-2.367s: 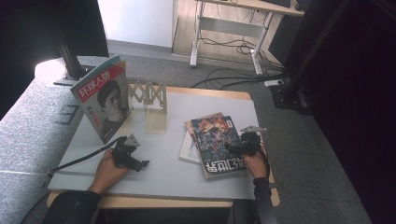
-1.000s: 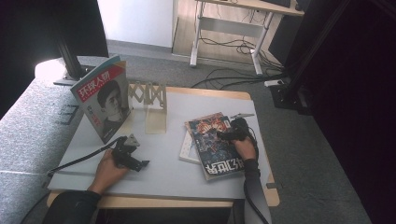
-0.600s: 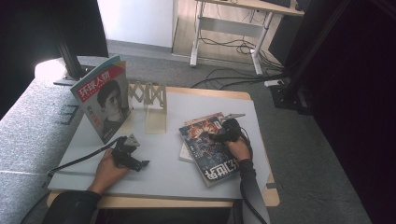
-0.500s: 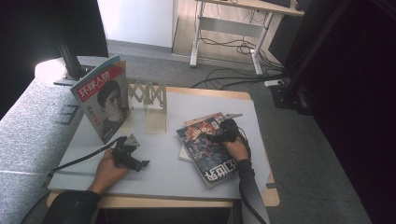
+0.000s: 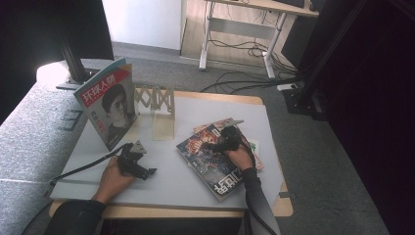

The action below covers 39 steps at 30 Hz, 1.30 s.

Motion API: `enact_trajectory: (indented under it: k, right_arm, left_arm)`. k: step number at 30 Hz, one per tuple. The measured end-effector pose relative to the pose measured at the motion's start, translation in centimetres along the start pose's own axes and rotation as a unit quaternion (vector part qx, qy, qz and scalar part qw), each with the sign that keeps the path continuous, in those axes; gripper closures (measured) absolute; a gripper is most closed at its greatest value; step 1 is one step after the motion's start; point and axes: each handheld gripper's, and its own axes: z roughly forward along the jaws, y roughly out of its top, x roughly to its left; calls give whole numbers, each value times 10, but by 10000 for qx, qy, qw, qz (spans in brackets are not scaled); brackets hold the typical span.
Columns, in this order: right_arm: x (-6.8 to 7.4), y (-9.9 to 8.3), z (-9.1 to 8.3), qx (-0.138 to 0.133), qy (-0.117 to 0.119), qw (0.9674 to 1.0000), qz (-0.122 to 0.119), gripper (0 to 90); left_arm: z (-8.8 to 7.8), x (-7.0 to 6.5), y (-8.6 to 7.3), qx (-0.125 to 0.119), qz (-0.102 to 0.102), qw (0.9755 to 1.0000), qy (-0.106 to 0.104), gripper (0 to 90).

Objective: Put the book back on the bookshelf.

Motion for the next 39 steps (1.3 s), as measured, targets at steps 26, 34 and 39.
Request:
enact_trajectory:
  k: [26,34,39]
  right_arm:
    - [-12,-39,-53,-307,-552,9979,109,0]
    - [-18,-73,-88,-350,-867,9951,313,0]
    - [-17,-92,-106,-329,-1003,9934,454,0]
  left_arm:
    - [0,0,0,0,0,10000,0,0]
    - [0,0,0,-1,1,10000,0,0]
    - [0,0,0,-2,0,10000,0,0]
